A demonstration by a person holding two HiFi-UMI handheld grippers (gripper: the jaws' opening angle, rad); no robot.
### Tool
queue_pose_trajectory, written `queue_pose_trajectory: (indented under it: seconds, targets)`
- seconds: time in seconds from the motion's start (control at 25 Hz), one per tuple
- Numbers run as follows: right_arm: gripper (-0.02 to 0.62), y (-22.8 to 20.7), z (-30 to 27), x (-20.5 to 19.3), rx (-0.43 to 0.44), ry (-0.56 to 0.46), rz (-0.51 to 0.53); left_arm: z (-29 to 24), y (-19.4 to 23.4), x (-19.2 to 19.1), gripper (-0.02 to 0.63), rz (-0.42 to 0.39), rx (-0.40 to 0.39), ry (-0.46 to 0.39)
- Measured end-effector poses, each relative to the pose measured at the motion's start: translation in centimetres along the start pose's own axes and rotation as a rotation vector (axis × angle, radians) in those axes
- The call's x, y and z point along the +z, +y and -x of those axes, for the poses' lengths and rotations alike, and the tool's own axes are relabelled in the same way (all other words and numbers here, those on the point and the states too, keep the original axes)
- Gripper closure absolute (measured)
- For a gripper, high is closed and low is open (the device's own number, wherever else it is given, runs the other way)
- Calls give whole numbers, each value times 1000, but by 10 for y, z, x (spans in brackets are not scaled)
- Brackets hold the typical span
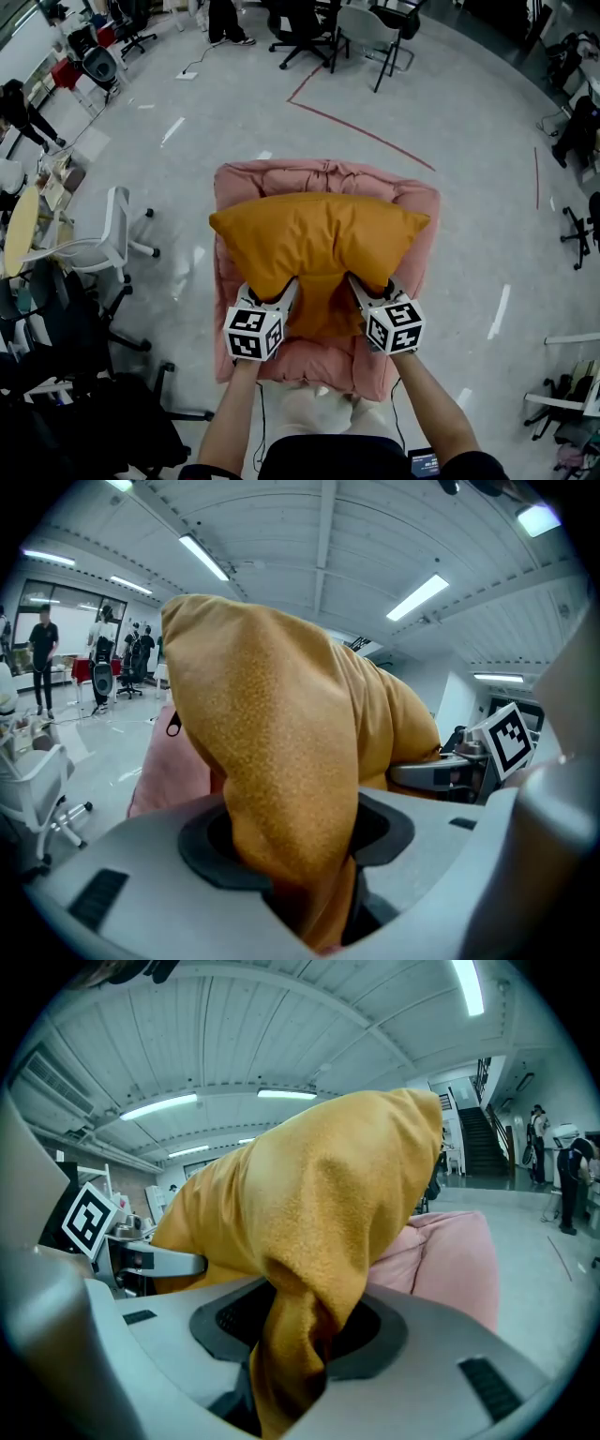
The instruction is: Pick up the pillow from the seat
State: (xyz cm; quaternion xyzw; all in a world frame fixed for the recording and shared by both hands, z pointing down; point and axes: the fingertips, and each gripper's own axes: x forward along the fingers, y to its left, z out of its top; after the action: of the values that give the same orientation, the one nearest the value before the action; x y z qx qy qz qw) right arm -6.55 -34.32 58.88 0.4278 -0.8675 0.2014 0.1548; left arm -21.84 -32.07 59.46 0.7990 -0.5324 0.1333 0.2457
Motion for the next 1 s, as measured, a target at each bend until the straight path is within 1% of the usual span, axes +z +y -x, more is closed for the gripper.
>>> queue_pose_trajectory:
  seconds: [0.44, 1.0]
  targets:
    - [414, 4, 51, 26, 42, -27, 64, 36, -44, 18, 373, 18, 34, -53]
    - [410, 8, 104, 61, 149, -80, 112, 82, -95, 48, 368, 2, 119, -116]
